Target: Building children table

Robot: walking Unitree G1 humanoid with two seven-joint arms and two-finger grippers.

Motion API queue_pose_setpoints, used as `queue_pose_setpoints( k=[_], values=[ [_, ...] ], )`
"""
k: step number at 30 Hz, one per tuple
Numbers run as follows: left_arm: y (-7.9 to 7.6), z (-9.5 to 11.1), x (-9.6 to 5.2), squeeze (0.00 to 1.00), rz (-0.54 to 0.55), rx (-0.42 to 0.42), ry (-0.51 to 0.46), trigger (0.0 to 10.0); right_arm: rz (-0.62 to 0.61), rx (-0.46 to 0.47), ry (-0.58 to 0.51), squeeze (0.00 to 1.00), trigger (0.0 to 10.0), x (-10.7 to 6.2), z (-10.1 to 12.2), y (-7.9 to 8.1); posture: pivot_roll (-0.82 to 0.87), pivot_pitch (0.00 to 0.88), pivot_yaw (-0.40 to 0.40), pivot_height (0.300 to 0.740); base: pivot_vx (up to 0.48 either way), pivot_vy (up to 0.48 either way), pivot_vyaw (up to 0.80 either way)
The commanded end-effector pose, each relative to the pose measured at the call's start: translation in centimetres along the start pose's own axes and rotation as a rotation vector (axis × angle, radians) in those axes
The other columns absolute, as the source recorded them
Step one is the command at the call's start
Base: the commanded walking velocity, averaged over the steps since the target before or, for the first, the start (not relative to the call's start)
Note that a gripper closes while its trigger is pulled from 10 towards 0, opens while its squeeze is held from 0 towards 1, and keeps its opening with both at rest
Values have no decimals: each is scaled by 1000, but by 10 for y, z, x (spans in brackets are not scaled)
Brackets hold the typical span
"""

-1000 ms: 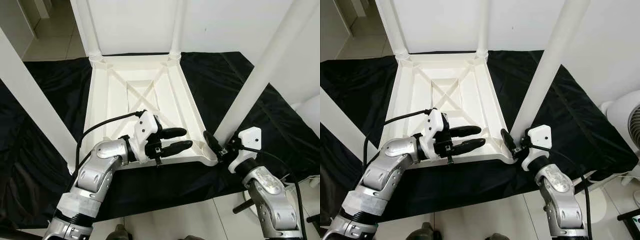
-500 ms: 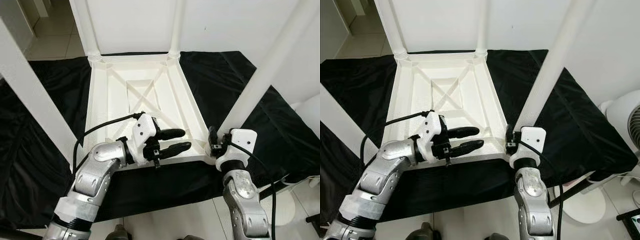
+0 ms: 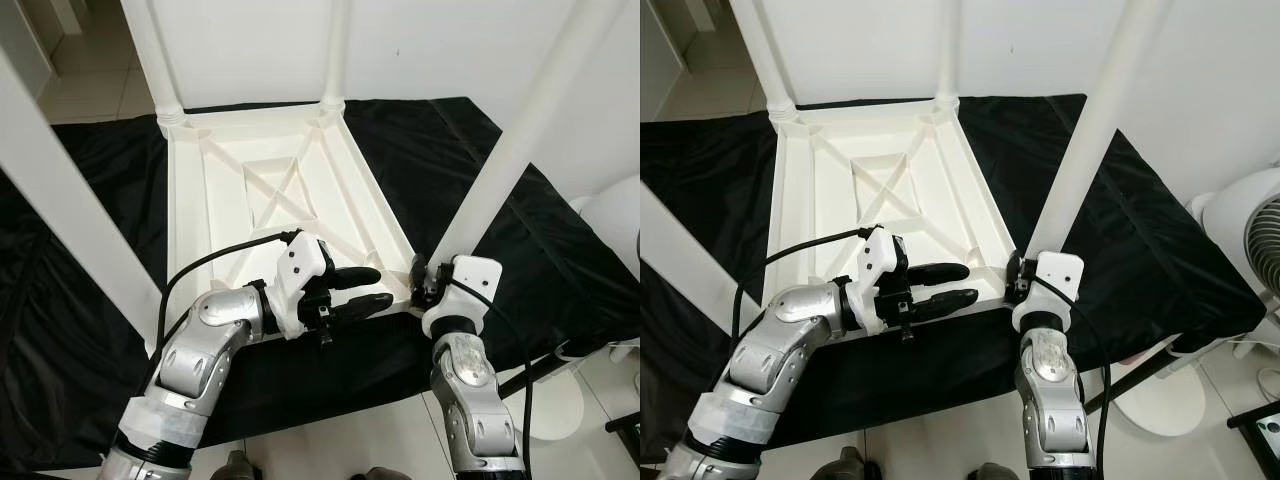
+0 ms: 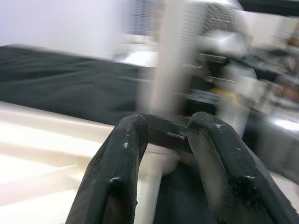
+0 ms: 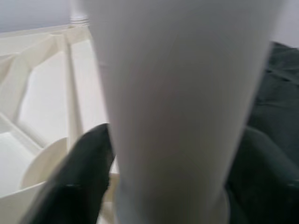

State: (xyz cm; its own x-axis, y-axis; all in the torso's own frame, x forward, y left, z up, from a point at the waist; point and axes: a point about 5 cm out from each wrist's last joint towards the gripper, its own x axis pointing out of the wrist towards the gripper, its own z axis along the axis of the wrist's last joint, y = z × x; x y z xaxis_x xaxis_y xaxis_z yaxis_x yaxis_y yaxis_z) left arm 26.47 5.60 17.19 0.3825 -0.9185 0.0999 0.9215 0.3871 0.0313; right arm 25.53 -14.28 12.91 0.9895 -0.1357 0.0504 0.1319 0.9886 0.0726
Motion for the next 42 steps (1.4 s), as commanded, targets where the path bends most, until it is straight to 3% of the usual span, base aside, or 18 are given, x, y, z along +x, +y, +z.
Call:
queue_pose_setpoints(
  k=[1,6,7,8,9,10,16,22,30,42],
  values=[
    [2,-5,-2,0,34,-32,22,10000,10,40,4,1000,10000,-3,-2,7,-6,48,0,740,0,0,0],
    [3,-12,0,0,88,14,49,10000,95,-4,-37,1000,10000,-1,2,6,-4,54,-9,740,0,0,0],
    [3,-13,1,0,96,19,48,10000,136,-14,-51,208,10000,-3,4,5,-4,54,-9,740,0,0,0],
    [3,-13,1,0,96,19,48,10000,136,-14,-51,208,10000,-3,4,5,-4,54,-9,740,0,0,0],
    [3,-15,2,0,95,23,56,10000,163,-18,-57,0,10000,-5,4,1,3,53,-21,740,0,0,0],
    [3,-16,4,0,96,31,53,10000,190,-38,-89,0,10000,-10,8,-8,7,52,-29,740,0,0,0],
    [3,-16,5,0,100,63,42,10000,267,-48,-98,0,10000,-14,12,-17,-4,46,-28,740,0,0,0],
    [-1,-18,6,0,58,179,37,10000,495,-136,-94,0,10000,-20,24,-38,-1,29,-42,740,0,0,0],
    [3,-16,6,0,75,142,29,10000,649,-213,-22,0,10000,-18,18,-48,16,15,-32,740,0,0,0],
    [0,-18,5,0,3,126,48,10000,730,-226,12,0,10000,15,7,-47,17,27,-10,740,0,0,0]
  ],
)
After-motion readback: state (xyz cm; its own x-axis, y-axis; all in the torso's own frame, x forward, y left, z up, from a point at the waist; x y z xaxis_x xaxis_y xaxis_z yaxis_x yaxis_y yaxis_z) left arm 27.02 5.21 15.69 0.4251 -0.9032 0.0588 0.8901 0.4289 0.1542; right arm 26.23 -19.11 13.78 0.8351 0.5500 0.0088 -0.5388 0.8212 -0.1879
